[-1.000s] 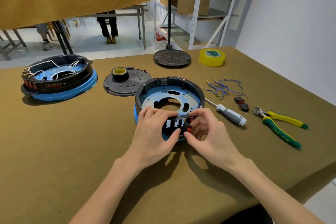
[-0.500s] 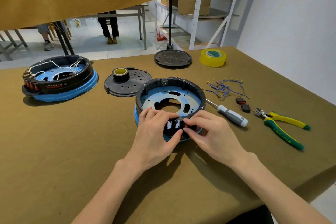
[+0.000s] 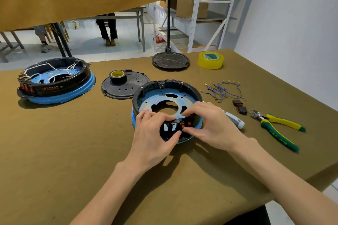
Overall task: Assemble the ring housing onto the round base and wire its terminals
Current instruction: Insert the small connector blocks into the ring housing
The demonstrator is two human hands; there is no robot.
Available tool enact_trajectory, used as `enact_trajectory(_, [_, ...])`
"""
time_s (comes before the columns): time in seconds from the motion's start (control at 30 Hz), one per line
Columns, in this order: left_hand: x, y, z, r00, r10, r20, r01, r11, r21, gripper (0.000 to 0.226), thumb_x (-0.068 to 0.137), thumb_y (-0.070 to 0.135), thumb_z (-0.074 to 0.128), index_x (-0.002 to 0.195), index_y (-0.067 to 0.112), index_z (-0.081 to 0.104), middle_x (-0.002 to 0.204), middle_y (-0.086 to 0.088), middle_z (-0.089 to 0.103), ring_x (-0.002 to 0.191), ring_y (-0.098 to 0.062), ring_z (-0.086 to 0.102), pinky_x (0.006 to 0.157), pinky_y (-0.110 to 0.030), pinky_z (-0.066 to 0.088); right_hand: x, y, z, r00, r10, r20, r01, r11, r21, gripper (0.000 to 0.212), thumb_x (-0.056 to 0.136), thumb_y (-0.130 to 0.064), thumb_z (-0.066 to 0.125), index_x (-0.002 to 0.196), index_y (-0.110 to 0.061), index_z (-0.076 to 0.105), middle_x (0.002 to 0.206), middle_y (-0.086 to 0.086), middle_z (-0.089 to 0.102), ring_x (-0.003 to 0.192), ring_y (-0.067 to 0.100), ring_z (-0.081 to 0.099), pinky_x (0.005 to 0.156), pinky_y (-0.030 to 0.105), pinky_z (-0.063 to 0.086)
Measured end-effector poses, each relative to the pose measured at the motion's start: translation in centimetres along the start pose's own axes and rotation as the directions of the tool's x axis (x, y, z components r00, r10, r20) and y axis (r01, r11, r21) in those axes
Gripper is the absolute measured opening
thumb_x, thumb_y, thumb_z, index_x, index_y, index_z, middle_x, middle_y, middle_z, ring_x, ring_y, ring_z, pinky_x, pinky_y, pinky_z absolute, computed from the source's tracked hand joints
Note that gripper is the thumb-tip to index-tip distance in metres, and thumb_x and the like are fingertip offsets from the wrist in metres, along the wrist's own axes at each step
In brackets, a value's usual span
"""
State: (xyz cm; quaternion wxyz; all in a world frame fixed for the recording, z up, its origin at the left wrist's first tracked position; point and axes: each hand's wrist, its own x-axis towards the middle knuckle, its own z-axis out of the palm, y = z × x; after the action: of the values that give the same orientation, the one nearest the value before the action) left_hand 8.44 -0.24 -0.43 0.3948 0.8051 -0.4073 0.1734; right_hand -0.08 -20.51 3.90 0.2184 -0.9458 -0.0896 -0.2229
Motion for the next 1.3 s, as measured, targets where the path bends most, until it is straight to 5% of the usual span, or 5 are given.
enact_trajectory(0.2, [-0.1, 0.1, 0.4, 0.999, -0.026, -0.024, 0.027, 0.999, 0.028, 0.031, 0.085, 0.038, 0.080, 0.109, 0.021, 0.073, 0.101, 0.010, 0.070, 0.098, -0.008, 0.055, 0.102, -0.024, 0.026, -0.1, 0.2, 0.5, 0.999, -0.022, 0.043, 0.023, 1.000, -0.018, 0.028, 0.085, -0.024, 0.082, 0.109, -0.021, 0.068, 0.108, -0.010, 0.065, 0.102, 0.014, 0.059, 0.090, 0.032, 0.047])
enact_trajectory(0.73, [0.6, -0.8, 0.9, 0.997, -0.046, -0.060, 0.050, 0.996, 0.075, 0.043, 0.079, 0.058, 0.074, 0.104, 0.023, 0.073, 0.093, 0.010, 0.068, 0.090, -0.011, 0.054, 0.089, -0.027, 0.030, 1.0, 1.2, 1.1, 0.999, 0.032, 0.019, -0.032, 0.999, 0.018, 0.036, 0.081, -0.030, 0.084, 0.109, -0.020, 0.064, 0.108, -0.008, 0.058, 0.105, 0.005, 0.049, 0.095, 0.015, 0.032])
enact_trajectory(0.83, [0.6, -0.8, 0.9, 0.997, -0.036, -0.066, 0.040, 0.997, 0.067, 0.040, 0.078, 0.056, 0.075, 0.104, 0.024, 0.072, 0.092, 0.011, 0.067, 0.091, -0.007, 0.049, 0.088, -0.025, 0.028, 0.7, 2.4, 0.6, 0.998, 0.056, 0.003, -0.056, 0.998, -0.027, 0.040, 0.080, -0.043, 0.083, 0.111, -0.023, 0.066, 0.111, -0.007, 0.061, 0.114, 0.010, 0.051, 0.111, 0.029, 0.031])
enact_trajectory(0.9, [0.7, -1.0, 1.0, 0.997, -0.030, -0.065, 0.035, 0.997, 0.072, 0.039, 0.079, 0.054, 0.075, 0.104, 0.025, 0.071, 0.093, 0.010, 0.067, 0.091, -0.008, 0.050, 0.088, -0.025, 0.027, 0.7, 2.9, 0.0, 0.995, 0.082, 0.058, -0.085, 0.995, 0.043, 0.037, 0.082, -0.044, 0.081, 0.111, -0.024, 0.067, 0.108, -0.009, 0.063, 0.109, 0.011, 0.056, 0.104, 0.037, 0.042])
enact_trajectory(1.3, [1.5, -1.0, -0.1, 0.999, 0.006, -0.036, -0.004, 0.999, 0.034, 0.039, 0.085, 0.063, 0.065, 0.099, 0.028, 0.076, 0.088, 0.020, 0.063, 0.084, -0.006, 0.054, 0.085, -0.031, 0.030, 2.1, 2.1, -1.6, 0.972, 0.203, 0.123, -0.227, 0.945, 0.235, 0.027, 0.079, -0.032, 0.088, 0.100, -0.017, 0.080, 0.101, -0.001, 0.068, 0.097, 0.013, 0.064, 0.093, 0.041, 0.052])
